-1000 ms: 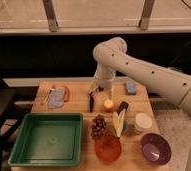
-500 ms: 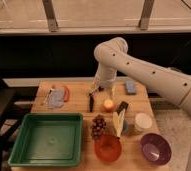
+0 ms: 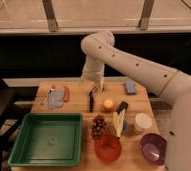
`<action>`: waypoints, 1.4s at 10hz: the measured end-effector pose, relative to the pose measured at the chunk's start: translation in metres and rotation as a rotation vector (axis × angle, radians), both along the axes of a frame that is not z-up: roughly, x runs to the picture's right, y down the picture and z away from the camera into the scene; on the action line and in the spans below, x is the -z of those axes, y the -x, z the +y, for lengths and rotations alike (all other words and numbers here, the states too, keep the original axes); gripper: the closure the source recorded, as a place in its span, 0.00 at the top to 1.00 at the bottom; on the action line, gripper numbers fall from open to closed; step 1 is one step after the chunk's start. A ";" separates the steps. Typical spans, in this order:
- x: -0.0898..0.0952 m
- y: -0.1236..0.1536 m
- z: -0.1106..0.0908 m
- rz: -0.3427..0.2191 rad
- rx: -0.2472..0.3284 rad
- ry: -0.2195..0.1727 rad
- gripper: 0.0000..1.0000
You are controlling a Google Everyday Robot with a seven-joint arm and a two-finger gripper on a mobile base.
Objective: Place towel in table surface
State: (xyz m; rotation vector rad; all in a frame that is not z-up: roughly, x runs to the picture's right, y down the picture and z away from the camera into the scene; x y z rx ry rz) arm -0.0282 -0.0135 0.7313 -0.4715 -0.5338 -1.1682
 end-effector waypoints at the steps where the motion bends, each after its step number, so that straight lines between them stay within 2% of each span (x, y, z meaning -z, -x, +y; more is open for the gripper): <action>1: -0.009 0.019 -0.011 -0.009 0.002 0.004 0.66; 3: -0.029 0.041 -0.025 -0.009 -0.025 0.020 0.66; 6: -0.051 0.087 -0.022 0.037 -0.114 0.062 0.66; 7: -0.054 0.097 -0.019 0.036 -0.137 0.070 0.66; 14: -0.056 0.103 -0.015 0.030 -0.155 0.086 0.66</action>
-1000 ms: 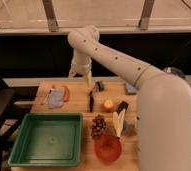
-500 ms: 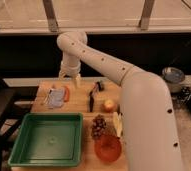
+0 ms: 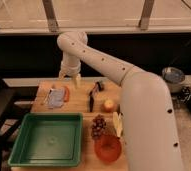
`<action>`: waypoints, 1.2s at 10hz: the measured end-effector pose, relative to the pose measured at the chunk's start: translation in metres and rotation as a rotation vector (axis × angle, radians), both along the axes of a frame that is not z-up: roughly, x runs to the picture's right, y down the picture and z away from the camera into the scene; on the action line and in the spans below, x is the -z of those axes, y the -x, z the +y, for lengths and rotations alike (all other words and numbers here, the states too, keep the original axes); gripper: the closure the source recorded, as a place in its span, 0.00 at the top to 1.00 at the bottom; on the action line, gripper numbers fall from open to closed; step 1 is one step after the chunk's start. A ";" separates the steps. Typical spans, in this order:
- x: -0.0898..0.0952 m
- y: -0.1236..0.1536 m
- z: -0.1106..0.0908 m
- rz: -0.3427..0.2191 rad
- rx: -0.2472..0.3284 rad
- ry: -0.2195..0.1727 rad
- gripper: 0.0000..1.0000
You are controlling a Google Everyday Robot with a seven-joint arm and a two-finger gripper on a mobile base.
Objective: Place towel in table surface
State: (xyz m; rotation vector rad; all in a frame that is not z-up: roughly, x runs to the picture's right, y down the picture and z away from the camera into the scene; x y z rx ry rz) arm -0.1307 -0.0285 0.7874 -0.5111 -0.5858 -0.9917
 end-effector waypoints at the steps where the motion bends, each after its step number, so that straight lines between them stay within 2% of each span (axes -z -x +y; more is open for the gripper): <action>1: -0.003 0.009 0.004 -0.002 -0.006 0.007 0.66; 3: -0.017 0.035 0.014 -0.004 -0.033 0.030 0.66; 5: -0.029 0.052 0.019 0.020 -0.072 0.050 0.66; 7: -0.044 0.066 0.029 0.070 -0.114 0.096 0.66; 8: -0.055 0.074 0.036 0.102 -0.154 0.129 0.66; 10: -0.069 0.082 0.043 0.151 -0.210 0.163 0.66; 12: -0.080 0.097 0.053 0.179 -0.239 0.184 0.66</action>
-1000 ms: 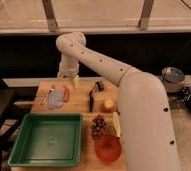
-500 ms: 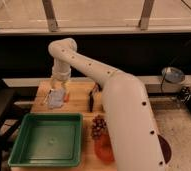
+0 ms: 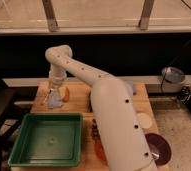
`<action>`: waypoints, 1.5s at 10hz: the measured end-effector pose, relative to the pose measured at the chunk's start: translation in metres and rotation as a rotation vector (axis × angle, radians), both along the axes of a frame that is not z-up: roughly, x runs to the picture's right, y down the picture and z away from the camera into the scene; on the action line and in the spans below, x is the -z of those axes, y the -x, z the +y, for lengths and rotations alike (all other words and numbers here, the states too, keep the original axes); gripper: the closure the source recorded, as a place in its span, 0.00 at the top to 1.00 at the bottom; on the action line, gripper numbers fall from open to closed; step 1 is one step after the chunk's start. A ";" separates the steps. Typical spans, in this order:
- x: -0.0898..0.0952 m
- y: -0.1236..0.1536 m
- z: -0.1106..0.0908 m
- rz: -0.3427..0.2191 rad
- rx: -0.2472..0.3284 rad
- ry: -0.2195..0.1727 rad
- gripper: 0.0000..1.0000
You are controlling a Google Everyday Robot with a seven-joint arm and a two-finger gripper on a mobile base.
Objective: Place towel in table surface
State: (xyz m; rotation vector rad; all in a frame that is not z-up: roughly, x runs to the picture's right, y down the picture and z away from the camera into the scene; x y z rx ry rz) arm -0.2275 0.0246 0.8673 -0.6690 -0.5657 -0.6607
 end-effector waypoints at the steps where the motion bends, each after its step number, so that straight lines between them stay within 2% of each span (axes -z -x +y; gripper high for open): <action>1: -0.005 0.003 0.004 0.003 -0.005 0.010 0.66; 7: -0.006 -0.001 0.003 0.016 -0.009 0.020 0.66; 9: -0.021 0.002 0.012 0.065 -0.054 0.054 0.66; 12: -0.040 0.022 0.024 0.117 -0.097 0.083 0.66; 15: -0.063 0.023 0.034 0.163 -0.147 0.129 0.66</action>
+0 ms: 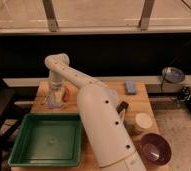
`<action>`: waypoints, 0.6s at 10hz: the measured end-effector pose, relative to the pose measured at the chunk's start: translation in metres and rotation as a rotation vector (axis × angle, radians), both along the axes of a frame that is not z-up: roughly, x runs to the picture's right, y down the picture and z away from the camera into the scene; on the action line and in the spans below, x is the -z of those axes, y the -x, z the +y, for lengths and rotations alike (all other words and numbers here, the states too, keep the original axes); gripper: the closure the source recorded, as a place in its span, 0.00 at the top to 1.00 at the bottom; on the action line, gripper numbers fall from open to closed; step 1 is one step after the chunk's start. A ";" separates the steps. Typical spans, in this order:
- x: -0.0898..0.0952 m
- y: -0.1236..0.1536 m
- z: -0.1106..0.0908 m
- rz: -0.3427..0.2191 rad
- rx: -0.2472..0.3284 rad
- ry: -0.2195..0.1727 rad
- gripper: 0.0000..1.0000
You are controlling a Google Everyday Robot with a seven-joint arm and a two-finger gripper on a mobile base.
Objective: Place towel in table surface
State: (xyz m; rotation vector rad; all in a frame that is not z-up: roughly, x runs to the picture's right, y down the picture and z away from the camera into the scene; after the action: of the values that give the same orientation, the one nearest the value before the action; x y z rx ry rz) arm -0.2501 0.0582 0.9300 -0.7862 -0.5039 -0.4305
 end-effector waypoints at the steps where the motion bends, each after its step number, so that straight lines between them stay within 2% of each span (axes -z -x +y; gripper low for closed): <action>1: -0.014 0.000 0.012 0.019 -0.014 0.028 0.66; 3: -0.029 -0.007 0.023 0.042 -0.055 0.073 0.66; 5: -0.037 -0.011 0.027 0.056 -0.070 0.085 0.65; 6: -0.035 -0.009 0.026 0.055 -0.064 0.084 0.61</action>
State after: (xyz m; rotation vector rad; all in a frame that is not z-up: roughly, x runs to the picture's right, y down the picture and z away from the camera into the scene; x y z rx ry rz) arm -0.2413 0.0845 0.9651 -0.8582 -0.4971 -0.3287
